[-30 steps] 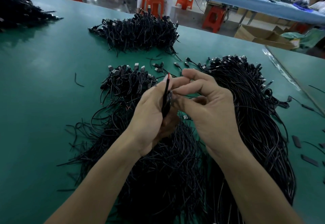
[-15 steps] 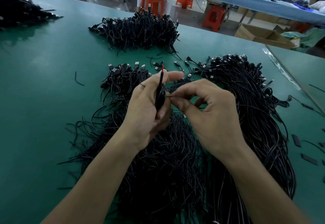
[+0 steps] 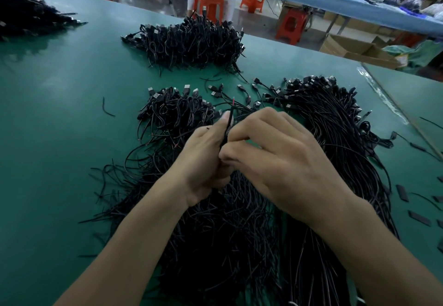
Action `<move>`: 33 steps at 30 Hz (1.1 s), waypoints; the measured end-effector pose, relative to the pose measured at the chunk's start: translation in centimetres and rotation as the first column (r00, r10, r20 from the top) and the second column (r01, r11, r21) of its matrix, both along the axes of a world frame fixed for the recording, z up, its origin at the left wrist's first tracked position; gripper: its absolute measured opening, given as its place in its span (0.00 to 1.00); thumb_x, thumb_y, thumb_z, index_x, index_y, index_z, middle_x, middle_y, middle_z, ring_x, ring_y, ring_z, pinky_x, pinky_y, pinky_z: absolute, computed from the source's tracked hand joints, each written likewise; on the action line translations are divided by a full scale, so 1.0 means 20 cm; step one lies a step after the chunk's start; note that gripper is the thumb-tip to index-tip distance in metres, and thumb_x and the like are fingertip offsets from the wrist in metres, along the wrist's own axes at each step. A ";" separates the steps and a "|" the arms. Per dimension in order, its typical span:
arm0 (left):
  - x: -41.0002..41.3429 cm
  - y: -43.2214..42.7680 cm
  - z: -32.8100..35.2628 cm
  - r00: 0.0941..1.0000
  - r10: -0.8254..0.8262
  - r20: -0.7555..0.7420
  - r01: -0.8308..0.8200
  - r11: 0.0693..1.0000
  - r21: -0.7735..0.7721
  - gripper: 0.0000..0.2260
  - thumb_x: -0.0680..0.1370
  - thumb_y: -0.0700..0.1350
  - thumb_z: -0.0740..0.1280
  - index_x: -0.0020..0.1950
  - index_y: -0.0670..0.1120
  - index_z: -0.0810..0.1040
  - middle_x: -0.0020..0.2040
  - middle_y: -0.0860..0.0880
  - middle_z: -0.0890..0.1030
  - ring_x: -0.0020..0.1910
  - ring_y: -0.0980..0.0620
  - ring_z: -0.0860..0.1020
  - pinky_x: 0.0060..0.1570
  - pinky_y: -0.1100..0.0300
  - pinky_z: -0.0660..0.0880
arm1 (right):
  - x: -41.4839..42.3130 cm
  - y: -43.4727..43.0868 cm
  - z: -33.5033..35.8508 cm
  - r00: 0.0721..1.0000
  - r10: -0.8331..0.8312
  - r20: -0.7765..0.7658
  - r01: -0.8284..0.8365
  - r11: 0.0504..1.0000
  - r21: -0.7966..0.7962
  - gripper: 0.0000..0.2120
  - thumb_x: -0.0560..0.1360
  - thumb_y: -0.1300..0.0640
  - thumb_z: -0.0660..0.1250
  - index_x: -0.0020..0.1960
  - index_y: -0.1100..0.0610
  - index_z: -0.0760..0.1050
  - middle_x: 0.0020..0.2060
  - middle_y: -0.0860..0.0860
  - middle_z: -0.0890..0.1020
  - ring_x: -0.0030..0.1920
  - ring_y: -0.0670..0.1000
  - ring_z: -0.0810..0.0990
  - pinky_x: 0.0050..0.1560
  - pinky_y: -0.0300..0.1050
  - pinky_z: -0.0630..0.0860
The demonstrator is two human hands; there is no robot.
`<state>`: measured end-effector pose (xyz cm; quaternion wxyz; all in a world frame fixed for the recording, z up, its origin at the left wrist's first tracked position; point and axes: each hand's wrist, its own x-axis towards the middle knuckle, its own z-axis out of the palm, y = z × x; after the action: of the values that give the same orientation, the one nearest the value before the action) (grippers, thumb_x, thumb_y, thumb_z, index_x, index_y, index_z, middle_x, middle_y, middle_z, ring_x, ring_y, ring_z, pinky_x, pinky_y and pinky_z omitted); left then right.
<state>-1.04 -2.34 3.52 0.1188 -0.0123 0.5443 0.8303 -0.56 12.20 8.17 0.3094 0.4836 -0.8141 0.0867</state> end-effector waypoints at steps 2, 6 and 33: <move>0.01 0.00 0.00 0.997 -0.069 0.015 0.070 0.997 -0.016 0.24 0.85 0.51 0.57 0.28 0.50 0.74 0.23 0.52 0.62 0.19 0.58 0.56 0.21 0.68 0.54 | -0.01 0.01 0.02 0.999 0.017 -0.042 -0.015 0.998 0.054 0.03 0.75 0.65 0.71 0.43 0.60 0.82 0.49 0.55 0.83 0.54 0.57 0.80 0.52 0.50 0.73; 0.01 0.01 0.00 0.984 -0.131 0.119 0.137 0.990 -0.040 0.23 0.84 0.45 0.58 0.27 0.51 0.71 0.24 0.52 0.62 0.19 0.58 0.57 0.21 0.70 0.53 | -0.02 0.03 0.05 0.996 0.036 0.077 -0.048 0.987 0.155 0.04 0.74 0.65 0.72 0.45 0.58 0.82 0.48 0.53 0.82 0.52 0.55 0.80 0.53 0.52 0.75; 0.03 0.01 -0.02 0.897 -0.442 -0.010 0.397 0.816 -0.419 0.12 0.78 0.36 0.70 0.37 0.40 0.71 0.26 0.51 0.61 0.24 0.55 0.58 0.22 0.68 0.56 | -0.03 0.12 0.03 0.879 -0.074 0.472 0.006 0.990 0.144 0.04 0.78 0.58 0.69 0.46 0.56 0.81 0.48 0.48 0.80 0.48 0.53 0.79 0.51 0.50 0.75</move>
<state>-0.51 -2.11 3.15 0.2643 0.1281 0.6996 0.6513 -1.23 14.58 8.82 0.0677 0.4506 -0.8791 0.1399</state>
